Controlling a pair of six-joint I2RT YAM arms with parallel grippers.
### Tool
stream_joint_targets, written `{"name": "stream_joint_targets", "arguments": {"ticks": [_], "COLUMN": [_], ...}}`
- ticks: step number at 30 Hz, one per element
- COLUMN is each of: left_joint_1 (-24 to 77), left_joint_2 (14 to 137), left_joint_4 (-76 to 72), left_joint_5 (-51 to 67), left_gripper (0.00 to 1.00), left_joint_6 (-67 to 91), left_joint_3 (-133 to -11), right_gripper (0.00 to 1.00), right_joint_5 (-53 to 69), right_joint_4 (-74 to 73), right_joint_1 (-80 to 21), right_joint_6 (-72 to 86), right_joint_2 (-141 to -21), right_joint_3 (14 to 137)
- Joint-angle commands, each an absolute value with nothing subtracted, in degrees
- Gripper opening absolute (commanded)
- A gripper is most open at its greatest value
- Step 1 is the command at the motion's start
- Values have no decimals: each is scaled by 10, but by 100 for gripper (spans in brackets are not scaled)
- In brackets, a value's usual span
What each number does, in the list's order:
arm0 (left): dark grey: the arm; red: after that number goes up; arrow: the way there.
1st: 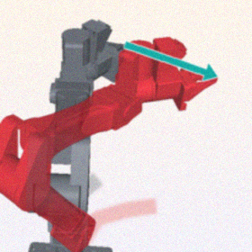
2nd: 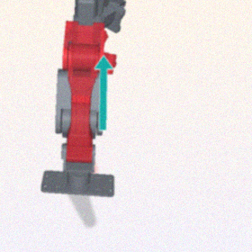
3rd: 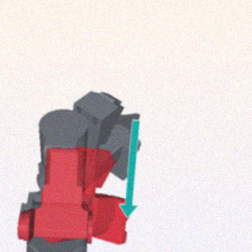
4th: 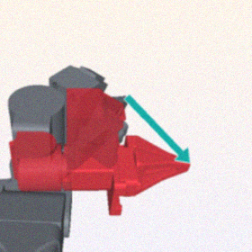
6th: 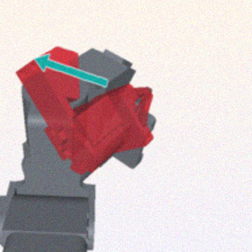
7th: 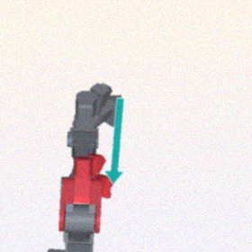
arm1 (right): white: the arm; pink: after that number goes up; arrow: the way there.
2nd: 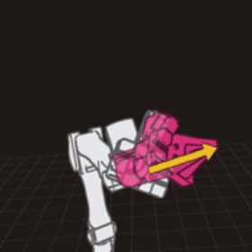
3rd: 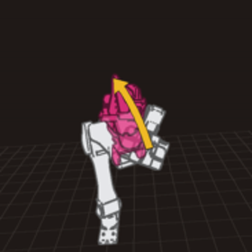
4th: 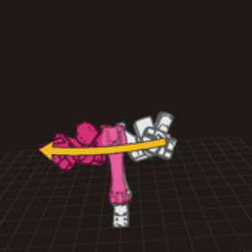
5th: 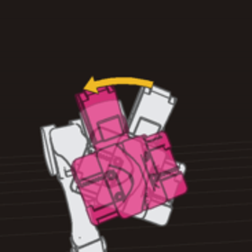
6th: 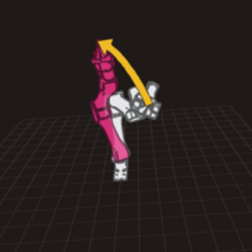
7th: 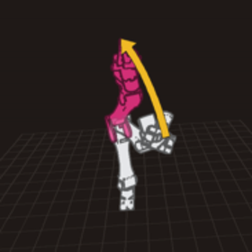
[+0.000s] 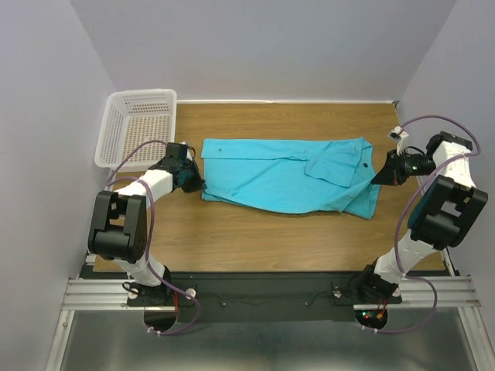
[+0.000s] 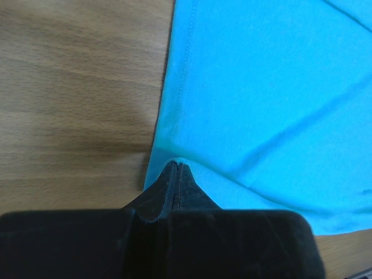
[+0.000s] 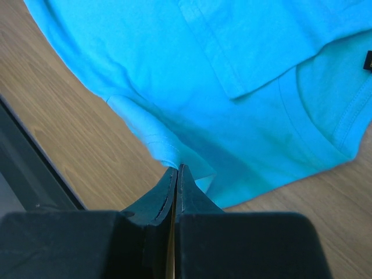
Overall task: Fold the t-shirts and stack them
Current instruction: Fold the tshirt
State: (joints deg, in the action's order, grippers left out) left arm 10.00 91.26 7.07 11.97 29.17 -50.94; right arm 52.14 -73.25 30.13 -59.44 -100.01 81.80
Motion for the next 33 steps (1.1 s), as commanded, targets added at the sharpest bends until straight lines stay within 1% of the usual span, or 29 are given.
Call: {"name": "stream_joint_targets", "arguments": {"ticks": [1,8,17,33], "left_joint_1": [98,97,91,78], "left_joint_2": [916,909,911,901], "left_joint_4": [70,65,62,69], "left_joint_5": [136,140,166,166], "left_gripper": [0,0,0,0], "left_joint_6": [280,265,286,294], "left_joint_3": [-541,-531,-527,-533], "right_gripper": [1,1,1,1], "right_joint_5": [533,527,526,505], "right_joint_4": [-709,-706,-696,-665], "right_joint_1": [288,287,287,287], "right_joint_6": [-574,-577,-551,-501], "right_joint_2": [-1008,-1008,-1027,-1057], "right_joint_3": [846,842,875,904]}}
